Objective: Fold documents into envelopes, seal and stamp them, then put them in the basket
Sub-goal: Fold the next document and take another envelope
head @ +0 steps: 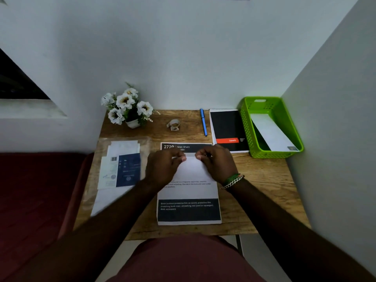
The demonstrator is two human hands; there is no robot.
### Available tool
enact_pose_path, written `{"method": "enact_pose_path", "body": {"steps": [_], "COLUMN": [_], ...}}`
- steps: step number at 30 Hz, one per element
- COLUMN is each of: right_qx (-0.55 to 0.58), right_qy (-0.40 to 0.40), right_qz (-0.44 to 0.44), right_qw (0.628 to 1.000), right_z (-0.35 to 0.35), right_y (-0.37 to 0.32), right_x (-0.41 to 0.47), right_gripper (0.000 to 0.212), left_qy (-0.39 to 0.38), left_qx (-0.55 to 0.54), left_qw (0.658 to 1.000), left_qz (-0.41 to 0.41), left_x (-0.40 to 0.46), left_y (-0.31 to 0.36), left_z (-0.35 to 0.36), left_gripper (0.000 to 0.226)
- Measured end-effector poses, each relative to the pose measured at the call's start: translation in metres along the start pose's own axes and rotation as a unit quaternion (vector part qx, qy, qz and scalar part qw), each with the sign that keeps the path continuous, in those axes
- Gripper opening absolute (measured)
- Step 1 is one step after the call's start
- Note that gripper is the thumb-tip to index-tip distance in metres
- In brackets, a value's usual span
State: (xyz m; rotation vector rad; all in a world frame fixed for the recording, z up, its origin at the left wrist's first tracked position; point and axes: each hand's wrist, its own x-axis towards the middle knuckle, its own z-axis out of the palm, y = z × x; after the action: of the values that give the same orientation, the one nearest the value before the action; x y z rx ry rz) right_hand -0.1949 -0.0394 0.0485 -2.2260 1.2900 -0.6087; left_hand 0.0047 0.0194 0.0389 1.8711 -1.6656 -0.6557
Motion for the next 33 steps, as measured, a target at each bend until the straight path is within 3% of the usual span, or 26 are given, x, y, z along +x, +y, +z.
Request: {"method": "enact_pose_path", "body": {"steps": [15,20,22,25,30,33], "right_qx": [0.048,0.021,0.012,-0.086,-0.169,-0.193], "right_qy": [-0.038,-0.013,0.024,0.062,-0.078,-0.189], "right_qz": [0.140,0.182,0.184,0.104,-0.033,-0.024], "right_qw": [0.988,0.983,0.983,0.989,0.982,0.962], "right_z": [-0.001,0.016,0.020,0.026,0.056,0.073], "right_y": [0.051,0.061,0.058,0.053,0.041,0.039], "right_x": [-0.021,-0.022,-0.026,-0.038,-0.060,-0.062], "right_gripper": [0.002,0.008,0.018,0.036,0.053,0.067], "left_qy": [-0.034,-0.013,0.008,0.025,-0.112,-0.151], "left_qx": [-0.058,0.017,0.085,0.181,0.218,0.233], "left_qw": [0.996,0.999,0.995,0.983,0.969,0.960], "left_qz": [-0.052,-0.050,-0.056,-0.025,0.033,0.015], "left_x": [-0.007,-0.002,-0.005,-0.020,-0.047,-0.053], "left_y": [-0.034,-0.042,-0.042,-0.036,-0.040,-0.046], "left_z": [0.014,0.030,0.033,0.037,0.066,0.075], "left_gripper": [0.009,0.006,0.021,0.056,0.070,0.086]}}
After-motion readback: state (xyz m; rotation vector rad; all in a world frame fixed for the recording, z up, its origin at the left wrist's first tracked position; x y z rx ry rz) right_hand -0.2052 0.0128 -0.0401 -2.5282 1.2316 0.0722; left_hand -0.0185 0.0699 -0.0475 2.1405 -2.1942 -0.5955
